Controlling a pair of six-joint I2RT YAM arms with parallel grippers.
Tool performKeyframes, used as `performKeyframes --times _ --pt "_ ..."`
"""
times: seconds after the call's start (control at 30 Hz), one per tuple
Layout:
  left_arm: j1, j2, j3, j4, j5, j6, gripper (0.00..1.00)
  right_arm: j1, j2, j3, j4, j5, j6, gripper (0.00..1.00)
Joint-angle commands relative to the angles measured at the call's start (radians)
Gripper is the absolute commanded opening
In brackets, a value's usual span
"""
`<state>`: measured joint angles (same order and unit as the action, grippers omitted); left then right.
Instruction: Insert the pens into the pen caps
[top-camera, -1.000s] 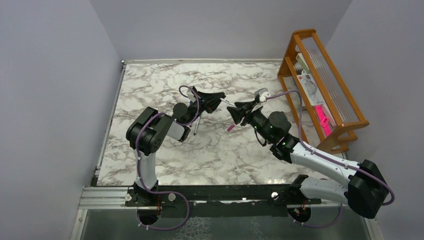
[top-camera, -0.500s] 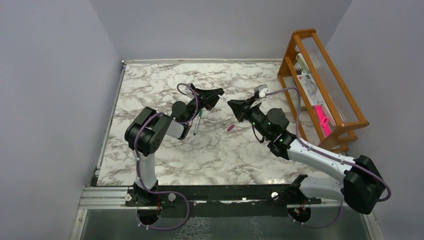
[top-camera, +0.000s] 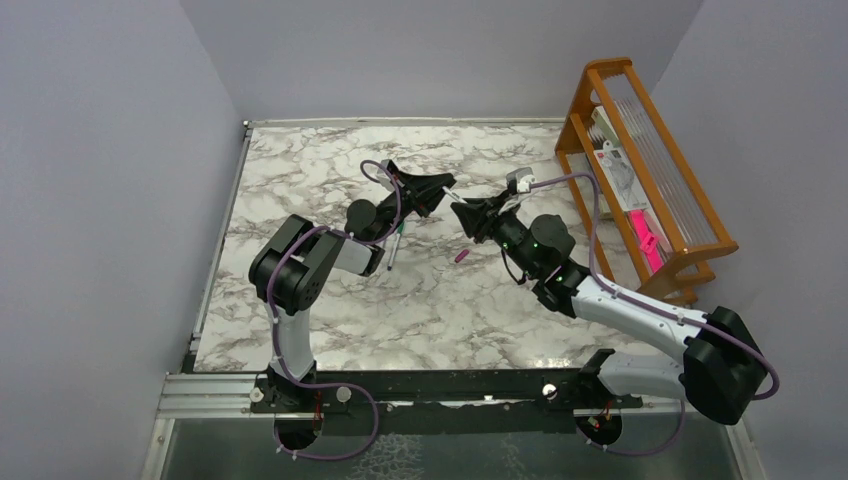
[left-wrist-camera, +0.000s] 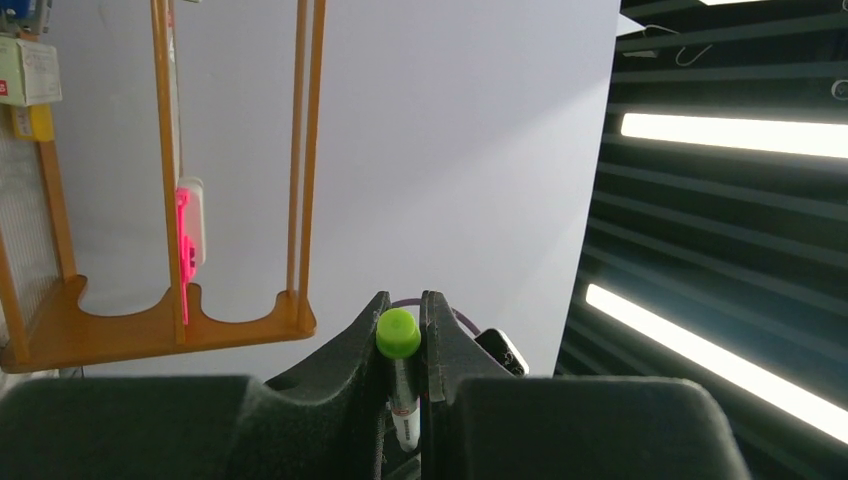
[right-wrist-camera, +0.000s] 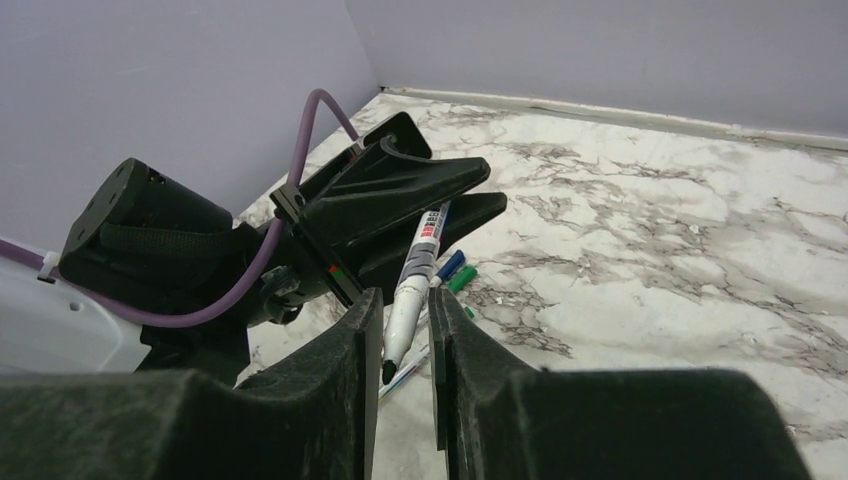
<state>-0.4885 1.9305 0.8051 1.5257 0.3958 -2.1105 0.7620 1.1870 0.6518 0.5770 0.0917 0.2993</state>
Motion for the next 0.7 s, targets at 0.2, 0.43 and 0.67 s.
performKeyframes --times 0.2,0.43,0.67 --pt "-0.011 -0.031 0.022 0.198 0.022 -0.515 0.00 -0.004 0.024 0.043 0.054 -0.029 0.018 0.14" --pt "-0.013 -0.018 0.023 0.207 0.025 -0.513 0.00 -0.006 0.018 0.048 0.062 -0.021 -0.010 0.24" --pt "-0.017 -0.008 0.020 0.215 0.025 -0.516 0.00 -0.014 0.016 0.044 0.066 -0.023 0.003 0.14"
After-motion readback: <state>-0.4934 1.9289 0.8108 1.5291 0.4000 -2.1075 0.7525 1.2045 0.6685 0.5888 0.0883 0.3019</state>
